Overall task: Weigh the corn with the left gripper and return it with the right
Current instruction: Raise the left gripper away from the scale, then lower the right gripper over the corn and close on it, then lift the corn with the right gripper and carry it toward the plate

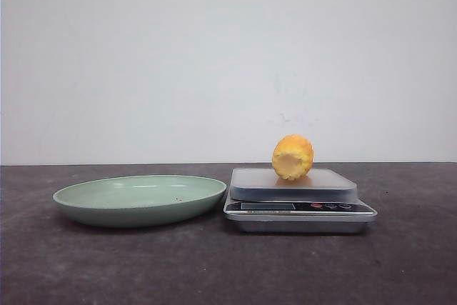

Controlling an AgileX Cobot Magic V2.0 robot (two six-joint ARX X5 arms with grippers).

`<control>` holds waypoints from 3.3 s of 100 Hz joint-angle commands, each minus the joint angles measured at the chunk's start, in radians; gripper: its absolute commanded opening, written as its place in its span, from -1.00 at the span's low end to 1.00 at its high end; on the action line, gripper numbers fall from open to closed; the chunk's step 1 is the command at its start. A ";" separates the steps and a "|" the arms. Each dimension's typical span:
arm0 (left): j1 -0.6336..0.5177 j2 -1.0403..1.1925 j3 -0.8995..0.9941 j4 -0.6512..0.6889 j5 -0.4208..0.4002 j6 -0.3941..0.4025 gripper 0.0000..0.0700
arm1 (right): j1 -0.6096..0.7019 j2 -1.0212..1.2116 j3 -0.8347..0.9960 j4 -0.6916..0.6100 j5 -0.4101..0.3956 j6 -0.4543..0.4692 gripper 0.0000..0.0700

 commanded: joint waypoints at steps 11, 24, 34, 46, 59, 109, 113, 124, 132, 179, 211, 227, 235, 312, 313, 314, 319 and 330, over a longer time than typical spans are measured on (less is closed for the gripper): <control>-0.004 -0.050 -0.024 -0.066 -0.003 -0.053 0.09 | 0.024 0.003 0.019 -0.031 0.000 -0.035 0.66; -0.005 -0.069 -0.029 -0.076 -0.003 -0.053 0.10 | 0.038 0.003 0.019 -0.034 0.000 -0.037 0.66; -0.005 -0.069 -0.029 -0.076 -0.002 -0.051 0.10 | 0.045 0.003 0.019 -0.033 0.000 -0.038 0.42; -0.005 -0.069 -0.029 -0.078 0.015 -0.052 0.10 | 0.057 0.003 0.019 -0.028 0.000 -0.050 -0.42; -0.005 -0.069 -0.029 -0.082 0.015 -0.051 0.10 | 0.077 0.003 0.019 0.017 0.000 -0.061 -1.00; -0.005 -0.069 -0.029 -0.101 0.013 -0.054 0.10 | 0.161 0.137 0.025 0.156 0.028 0.010 0.56; -0.005 -0.069 -0.029 -0.103 0.013 -0.054 0.10 | 0.171 0.153 0.027 0.179 0.029 0.023 0.49; -0.005 -0.069 -0.029 -0.103 0.013 -0.054 0.10 | 0.215 0.222 0.045 0.225 0.057 0.047 0.45; -0.005 -0.069 -0.029 -0.103 0.013 -0.054 0.10 | 0.260 0.294 0.078 0.232 0.113 0.046 0.45; -0.005 -0.069 -0.029 -0.132 0.012 -0.075 0.10 | 0.398 0.813 0.241 0.213 0.280 0.098 0.45; -0.005 -0.069 -0.031 -0.158 0.012 -0.081 0.10 | 0.396 1.004 0.241 0.201 0.293 0.130 0.45; -0.005 -0.069 -0.031 -0.159 0.012 -0.081 0.10 | 0.396 1.046 0.241 0.184 0.322 0.153 0.45; -0.005 -0.069 -0.031 -0.158 0.012 -0.081 0.10 | 0.398 1.058 0.241 0.172 0.325 0.154 0.45; -0.005 -0.069 -0.031 -0.159 0.004 -0.080 0.10 | 0.413 1.022 0.243 0.114 0.348 0.169 -1.00; -0.005 -0.069 -0.031 -0.158 0.004 -0.080 0.10 | 0.414 1.018 0.243 0.114 0.348 0.169 -1.00; -0.005 -0.069 -0.031 -0.158 0.004 -0.080 0.10 | 0.416 1.014 0.245 0.115 0.348 0.168 -1.00; -0.005 -0.069 -0.031 -0.158 0.004 -0.080 0.10 | 0.424 0.993 0.250 0.115 0.348 0.161 -1.00; -0.005 -0.069 -0.031 -0.157 0.004 -0.080 0.10 | 0.447 0.924 0.263 0.119 0.348 0.130 -1.00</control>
